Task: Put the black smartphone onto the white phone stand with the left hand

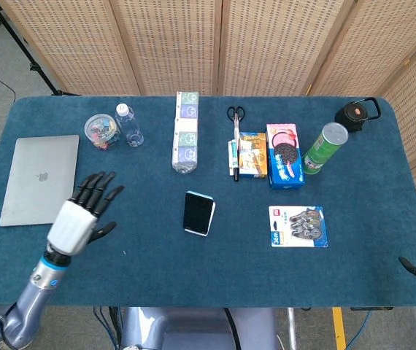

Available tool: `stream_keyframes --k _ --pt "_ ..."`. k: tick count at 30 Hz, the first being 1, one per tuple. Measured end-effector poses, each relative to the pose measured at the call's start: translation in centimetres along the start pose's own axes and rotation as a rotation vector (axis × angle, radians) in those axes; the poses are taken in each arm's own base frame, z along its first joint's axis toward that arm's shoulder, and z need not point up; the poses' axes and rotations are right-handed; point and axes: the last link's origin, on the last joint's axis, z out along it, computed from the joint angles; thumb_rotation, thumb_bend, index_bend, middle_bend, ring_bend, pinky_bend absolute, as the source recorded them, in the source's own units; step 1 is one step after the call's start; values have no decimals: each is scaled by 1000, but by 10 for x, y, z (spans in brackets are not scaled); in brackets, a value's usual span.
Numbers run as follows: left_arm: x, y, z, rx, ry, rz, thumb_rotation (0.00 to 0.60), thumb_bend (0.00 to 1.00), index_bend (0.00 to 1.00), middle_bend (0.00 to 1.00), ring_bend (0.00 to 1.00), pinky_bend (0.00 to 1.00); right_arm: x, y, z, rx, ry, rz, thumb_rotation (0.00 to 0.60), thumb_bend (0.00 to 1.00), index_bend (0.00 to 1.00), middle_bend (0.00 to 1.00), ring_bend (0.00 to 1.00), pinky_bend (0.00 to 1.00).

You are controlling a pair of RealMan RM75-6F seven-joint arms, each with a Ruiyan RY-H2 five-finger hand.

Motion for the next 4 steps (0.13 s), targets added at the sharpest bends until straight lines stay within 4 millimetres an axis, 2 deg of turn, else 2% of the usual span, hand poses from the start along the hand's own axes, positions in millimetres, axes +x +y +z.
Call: stream_keyframes --k 4 --pt "22 -40 -46 263 -48 -149 600 0 74 0 0 17 -3 -3 0 10 2 -11 600 0 0 0 0 0"
